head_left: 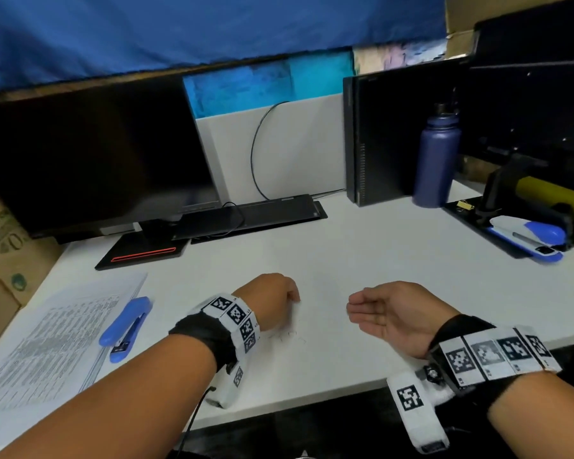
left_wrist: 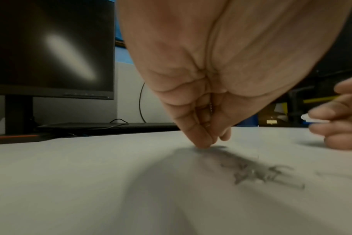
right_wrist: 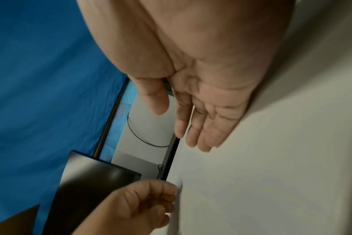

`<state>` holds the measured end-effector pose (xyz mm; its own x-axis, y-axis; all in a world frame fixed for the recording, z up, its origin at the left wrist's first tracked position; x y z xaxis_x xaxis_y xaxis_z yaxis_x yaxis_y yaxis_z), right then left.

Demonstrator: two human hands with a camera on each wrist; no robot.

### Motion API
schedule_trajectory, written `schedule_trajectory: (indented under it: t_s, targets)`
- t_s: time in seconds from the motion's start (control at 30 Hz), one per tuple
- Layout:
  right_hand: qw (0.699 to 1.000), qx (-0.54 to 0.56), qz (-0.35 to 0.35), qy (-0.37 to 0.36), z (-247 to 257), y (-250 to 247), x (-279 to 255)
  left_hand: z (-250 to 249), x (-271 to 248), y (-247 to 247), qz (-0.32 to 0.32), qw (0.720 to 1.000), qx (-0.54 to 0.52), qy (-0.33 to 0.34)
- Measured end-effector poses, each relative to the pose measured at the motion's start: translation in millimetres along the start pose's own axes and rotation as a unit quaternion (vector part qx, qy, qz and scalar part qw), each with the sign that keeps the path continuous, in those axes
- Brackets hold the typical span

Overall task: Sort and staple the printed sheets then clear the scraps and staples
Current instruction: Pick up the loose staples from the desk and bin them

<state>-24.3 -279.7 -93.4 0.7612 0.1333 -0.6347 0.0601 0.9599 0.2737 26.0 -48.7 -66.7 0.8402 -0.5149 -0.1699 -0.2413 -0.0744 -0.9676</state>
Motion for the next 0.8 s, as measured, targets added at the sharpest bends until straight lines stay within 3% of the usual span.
schedule_trajectory:
  t_s: [0.23,0.3,0.53,0.7,0.8]
  targets:
    - [0.999,0.037,0.008,0.018,2,-6,-2,17,-29,18,0.024,0.992,0.038,0.117]
    - [1.0,0.023,0.01,0.014,2,-4,-3,27,-40,17,0.035,0.993,0.018,0.115]
    - [0.998,-0.037,0.058,-0.003,4,20,-19,48,-47,7,0.01,0.996,-0.083,0.012]
    - [0.993,-0.064,0.102,-0.005,-4,31,-33,11,-60,21,0.053,0.995,0.01,0.086]
    - [0.989,-0.073,0.13,0.006,-9,39,-38,3,-65,30,0.022,0.991,0.066,0.117]
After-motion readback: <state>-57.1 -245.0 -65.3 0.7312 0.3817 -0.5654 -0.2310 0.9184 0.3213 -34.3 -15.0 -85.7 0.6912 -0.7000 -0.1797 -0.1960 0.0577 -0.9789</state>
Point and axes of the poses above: each hand's wrist, its own x-axis towards the middle knuckle, its own y-axis out of the palm, z = x × y, the point moved 1 cm from there along x, towards the middle knuckle, and after that the axes turned 10 degrees about y, right-handed, at the moved point
